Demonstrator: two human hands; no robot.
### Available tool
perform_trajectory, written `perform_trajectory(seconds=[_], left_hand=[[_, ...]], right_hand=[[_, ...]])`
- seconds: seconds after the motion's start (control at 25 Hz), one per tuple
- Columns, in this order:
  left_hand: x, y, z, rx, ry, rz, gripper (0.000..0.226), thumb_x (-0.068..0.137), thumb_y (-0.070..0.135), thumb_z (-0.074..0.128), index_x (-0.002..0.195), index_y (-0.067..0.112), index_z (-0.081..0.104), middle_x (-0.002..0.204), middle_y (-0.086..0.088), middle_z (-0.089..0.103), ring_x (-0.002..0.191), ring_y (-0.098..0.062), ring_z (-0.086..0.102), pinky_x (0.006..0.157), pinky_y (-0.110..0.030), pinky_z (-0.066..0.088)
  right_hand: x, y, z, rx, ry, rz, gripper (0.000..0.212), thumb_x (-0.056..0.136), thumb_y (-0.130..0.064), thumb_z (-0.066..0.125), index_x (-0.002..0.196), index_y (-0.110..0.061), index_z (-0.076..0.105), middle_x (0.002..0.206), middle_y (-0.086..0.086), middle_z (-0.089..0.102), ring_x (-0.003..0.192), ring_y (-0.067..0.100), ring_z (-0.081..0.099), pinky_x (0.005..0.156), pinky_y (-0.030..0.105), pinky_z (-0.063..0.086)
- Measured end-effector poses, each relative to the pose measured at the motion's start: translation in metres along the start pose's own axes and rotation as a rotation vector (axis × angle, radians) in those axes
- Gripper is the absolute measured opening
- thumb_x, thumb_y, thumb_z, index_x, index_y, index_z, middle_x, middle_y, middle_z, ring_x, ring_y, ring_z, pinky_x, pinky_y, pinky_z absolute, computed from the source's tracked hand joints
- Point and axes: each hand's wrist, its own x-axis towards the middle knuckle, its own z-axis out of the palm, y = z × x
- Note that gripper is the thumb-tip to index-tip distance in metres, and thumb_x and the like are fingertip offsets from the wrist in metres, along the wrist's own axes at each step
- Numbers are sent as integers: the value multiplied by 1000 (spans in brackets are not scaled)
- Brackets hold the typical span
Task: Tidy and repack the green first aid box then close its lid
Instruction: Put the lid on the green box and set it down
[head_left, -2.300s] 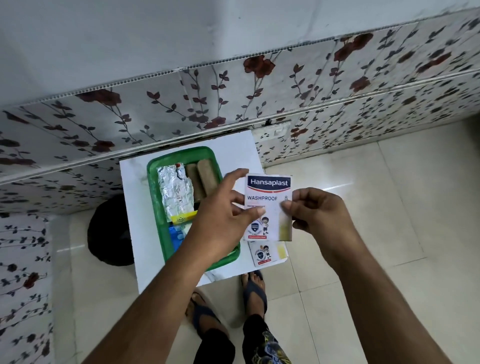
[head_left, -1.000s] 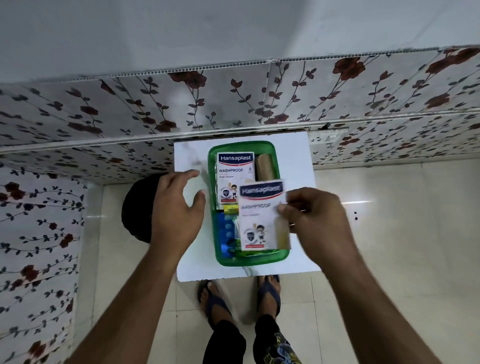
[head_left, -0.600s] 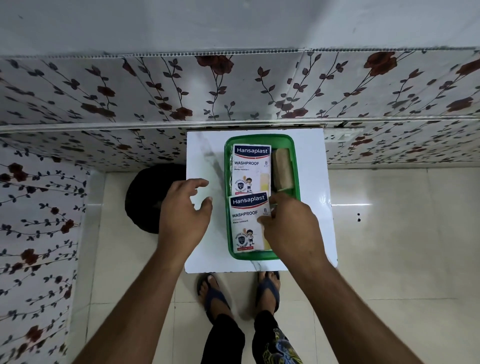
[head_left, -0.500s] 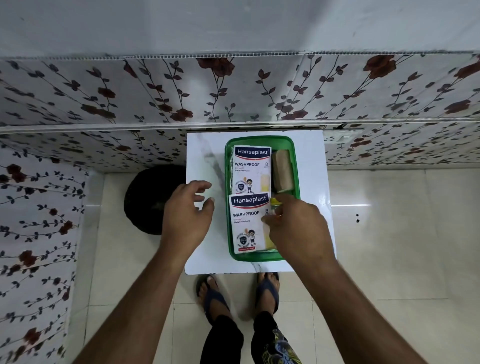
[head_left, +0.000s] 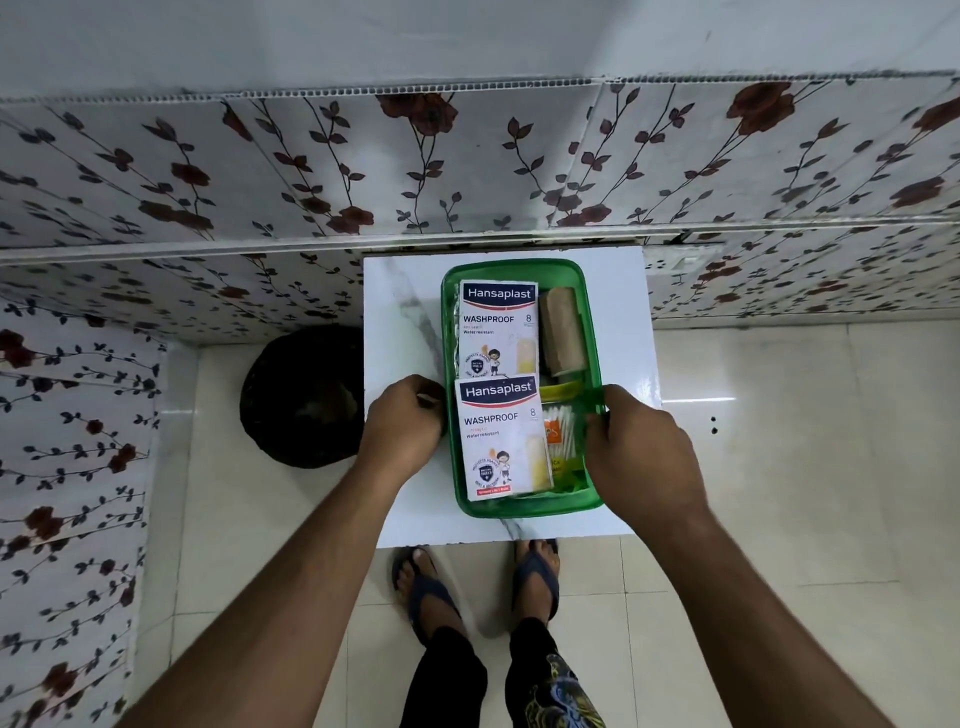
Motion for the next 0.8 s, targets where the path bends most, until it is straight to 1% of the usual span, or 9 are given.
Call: perform_trajectory(seconds=[0.12,0.2,0.24,0.32,0.4,0.52,0.6,0.72,0.8], left_hand=[[5,3,2,81,-1,-3,17,78,18,57,79,8,71,81,-10,74,80,-31,66,73,-38,55],[4,9,4,106,6,-10,23,75,26,61,66,5,65,64,-12,66,63,-30,60,59,-32,47],[4,13,7,121,26,-21,26,76,28,64,63,5,64,60,-10,62,57,-28,55,56,-32,44],[3,18,13,164,64,-44,27,77,32,69,70,6,70,64,-9,65,56,-23,55,60,-31,48],[2,22,16,171,25,-47,25,76,30,73,74,5,72,67,-8,67,59,-20,59,64,-32,53],[-6,32,-4,-46,-17,-111,17,75,16,67,64,6,60,69,-10,66,64,-25,66,64,-39,61],[-23,40,-33,-62,108,-79,14,76,17,62,64,10,59,67,-7,66,61,-22,66,55,-34,59],[-57,56,-73,99,361,91,19,76,18,63,60,8,57,59,-10,60,54,-24,59,50,-34,49],[-74,70,-80,188,409,204,21,75,18,63,58,11,54,60,-10,57,53,-23,56,48,-32,47]], right_hand=[[-4,5,-4,39,39,-6,14,96,-20,39,90,-16,51,72,5,61,65,32,53,56,34,36],[-9,13,-13,90,77,3,13,95,-18,40,87,-17,51,67,4,60,62,31,54,53,32,33],[-12,17,-19,111,100,11,13,94,-17,41,88,-17,52,66,4,60,61,30,54,51,32,33],[-16,24,-30,133,137,29,14,94,-17,42,92,-18,56,66,4,62,60,28,55,51,32,35],[-18,30,-38,124,161,42,16,93,-17,42,95,-18,59,67,4,64,61,26,56,52,32,37],[-16,40,-42,97,166,72,18,93,-17,43,98,-16,61,69,5,65,62,25,56,51,30,35],[-14,42,-40,72,143,79,21,94,-19,42,102,-15,61,77,7,70,66,29,59,55,32,40],[-13,31,-28,96,95,68,24,94,-20,42,108,-15,61,88,9,73,76,33,63,64,37,50],[-11,20,-15,121,65,38,24,95,-23,41,106,-15,61,89,8,73,78,33,64,63,36,48]])
